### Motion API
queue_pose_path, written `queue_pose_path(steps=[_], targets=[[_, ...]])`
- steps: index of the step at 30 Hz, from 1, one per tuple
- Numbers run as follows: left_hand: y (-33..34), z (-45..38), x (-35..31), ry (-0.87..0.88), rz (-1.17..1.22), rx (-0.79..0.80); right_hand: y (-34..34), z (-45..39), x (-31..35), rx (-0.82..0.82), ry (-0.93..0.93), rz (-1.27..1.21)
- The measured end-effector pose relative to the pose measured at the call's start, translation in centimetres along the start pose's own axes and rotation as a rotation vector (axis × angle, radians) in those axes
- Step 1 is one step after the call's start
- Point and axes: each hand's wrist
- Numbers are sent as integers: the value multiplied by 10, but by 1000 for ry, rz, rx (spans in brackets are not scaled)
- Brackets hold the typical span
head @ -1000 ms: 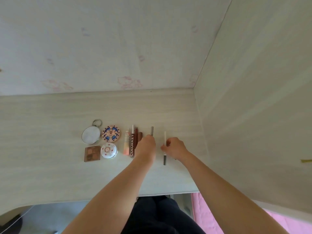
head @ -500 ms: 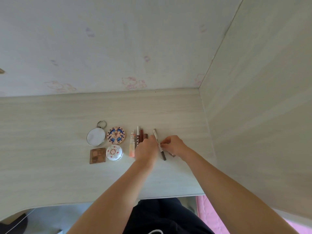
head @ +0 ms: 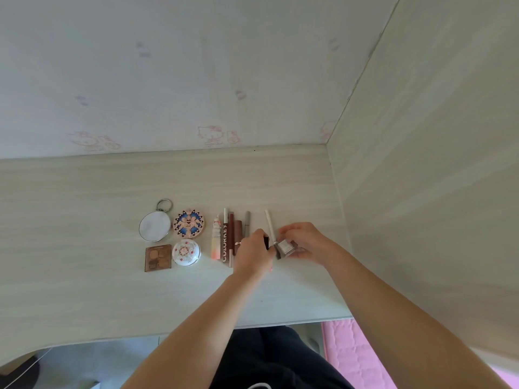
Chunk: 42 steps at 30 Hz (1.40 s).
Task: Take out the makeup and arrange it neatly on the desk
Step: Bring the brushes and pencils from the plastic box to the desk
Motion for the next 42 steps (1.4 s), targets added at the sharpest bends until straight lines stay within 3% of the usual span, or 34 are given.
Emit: queue_pose_path(steps=[4, 8, 19, 30, 42], targets=[[2, 1, 4, -13, -30, 5, 4, 4, -1, 63, -9, 48], [7, 0, 3, 23, -103, 15, 2, 4, 1, -53, -86, 124], [20, -20, -6, 68, -370, 51, -10, -6, -11, -268, -460, 477], [17, -33, 10, 128, -504, -8, -5, -15, -31, -236, -890, 900], [12, -45, 21, 156, -586, -59, -4, -8, -47, -91, -779, 784]])
Point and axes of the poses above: each hand's wrist, its own z-axis away from the middle knuckle, its own y-axis out of the palm, x = y × z, and after that the axes turned 9 degrees about -z, right-handed
